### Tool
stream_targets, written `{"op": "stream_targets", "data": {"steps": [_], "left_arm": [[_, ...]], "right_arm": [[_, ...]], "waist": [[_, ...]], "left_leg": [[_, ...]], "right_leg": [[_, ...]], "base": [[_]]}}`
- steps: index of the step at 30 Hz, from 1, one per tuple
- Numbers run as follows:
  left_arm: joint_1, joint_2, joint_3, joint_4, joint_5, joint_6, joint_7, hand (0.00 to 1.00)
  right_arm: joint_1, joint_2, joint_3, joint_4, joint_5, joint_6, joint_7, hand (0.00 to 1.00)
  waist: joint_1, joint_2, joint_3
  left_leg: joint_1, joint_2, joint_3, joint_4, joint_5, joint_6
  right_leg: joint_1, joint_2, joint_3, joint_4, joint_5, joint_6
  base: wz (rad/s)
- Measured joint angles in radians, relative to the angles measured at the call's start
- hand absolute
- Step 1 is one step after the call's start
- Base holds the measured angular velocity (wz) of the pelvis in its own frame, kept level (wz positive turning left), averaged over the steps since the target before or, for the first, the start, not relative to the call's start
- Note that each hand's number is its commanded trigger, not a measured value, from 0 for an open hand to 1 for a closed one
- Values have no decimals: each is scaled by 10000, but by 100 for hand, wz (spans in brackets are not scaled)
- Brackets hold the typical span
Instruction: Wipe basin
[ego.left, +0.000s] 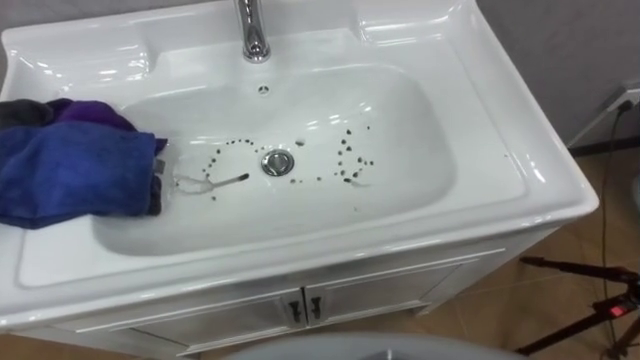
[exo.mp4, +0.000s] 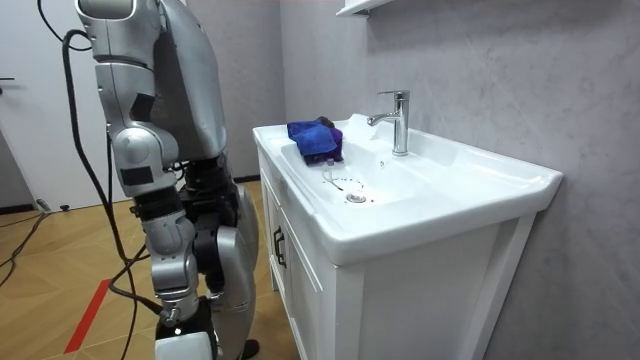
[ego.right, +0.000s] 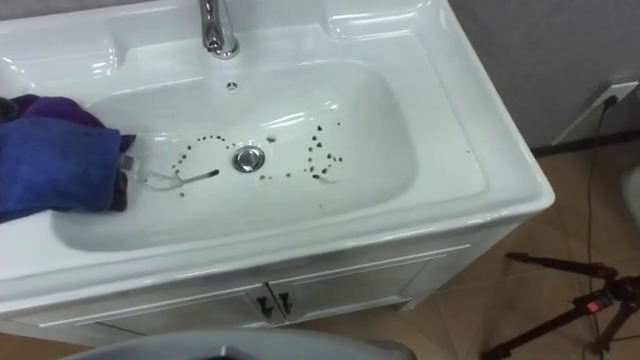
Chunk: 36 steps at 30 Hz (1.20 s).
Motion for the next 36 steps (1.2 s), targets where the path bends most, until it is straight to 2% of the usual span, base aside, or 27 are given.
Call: {"op": "stream_targets", "data": {"steps": [3,6,11,13,16,20,21,24,25,27,29,32,33,36], "left_arm": [[16,-18,473,304,-1067,-188,113,0],[114,-30,914,295,-1828,-206,175,0],[227,-31,1651,94,-3097,-225,606,0],[336,-11,1848,-88,-3702,-445,938,0],[407,-4,2158,-154,-4064,-628,1277,0],[433,106,2985,-389,-4094,-903,2176,0],[444,123,3212,-750,-4095,-935,2484,0],[723,190,3269,-2223,-4077,-1128,3378,0],[722,298,3265,-2655,-4071,-1387,3640,0],[738,497,3310,-3210,-4046,-1689,4088,0],[658,533,3551,-4068,-3985,-1907,4547,0],[603,543,4019,-5432,-3985,-2348,5327,0],[599,568,4043,-5939,-3984,-2534,5657,0],[543,681,4120,-7002,-3986,-2902,6329,0]], "right_arm": [[-53,-3,-17,98,-27,-43,-9,0],[-68,-19,-247,145,-26,-44,-62,0],[-44,-203,-295,135,118,-47,-116,0],[-52,-264,-289,131,251,-56,-134,0],[-60,-356,-310,112,283,-105,-151,0],[-65,-522,-719,99,281,-504,-497,0],[-78,-548,-836,36,288,-593,-562,0],[-113,-637,-878,-119,278,-807,-630,0],[-100,-636,-883,-207,281,-882,-668,0],[-79,-637,-895,-310,296,-1066,-711,0],[-50,-646,-998,-366,316,-1225,-788,0],[91,-689,-1003,-453,391,-1407,-816,0],[177,-688,-1008,-553,433,-1467,-822,0],[344,-667,-1028,-718,425,-1666,-837,0]], "waist": [[-8,41,-1],[59,96,2],[464,305,-2],[549,377,-7],[655,414,-9],[970,476,-24],[1054,502,-38],[1122,551,-47],[1123,563,-56],[1197,616,-88],[1316,698,-142],[1467,733,-165],[1529,809,-201],[1611,856,-209]], "left_leg": [[-7,-13,-83,-66,0,0],[-17,-12,-170,-70,0,-1],[-92,-16,-289,-51,13,-20],[-91,-52,-371,-23,18,-30],[-124,-109,-505,-29,27,-38],[-112,-124,-527,-43,27,-37],[-119,-133,-540,-51,31,-38],[-179,-167,-678,-43,66,-32],[-241,-176,-759,-11,76,-36],[-314,-172,-811,3,90,-55],[-369,-167,-812,2,97,-66],[-374,-167,-821,19,114,-72],[-350,-171,-820,13,114,-72],[-345,-185,-847,16,118,-66]], "right_leg": [[90,-7,-92,-20,0,0],[92,-7,-224,-28,0,0],[84,-13,-393,-50,0,-1],[98,-11,-502,-39,0,0],[107,-17,-523,-26,-1,0],[107,-28,-535,-38,-1,0],[102,-35,-549,-39,-1,0],[98,-65,-701,-34,-1,0],[88,-70,-788,-26,-1,0],[32,-57,-793,-22,-1,0],[-31,-49,-782,-30,-1,0],[-66,-51,-803,-28,-1,0],[-66,-57,-806,-31,-1,0],[-53,-64,-805,-33,-1,0]], "base": [[6],[10],[8],[12],[8],[1],[4],[13],[20],[7],[0],[0],[0],[0]]}}
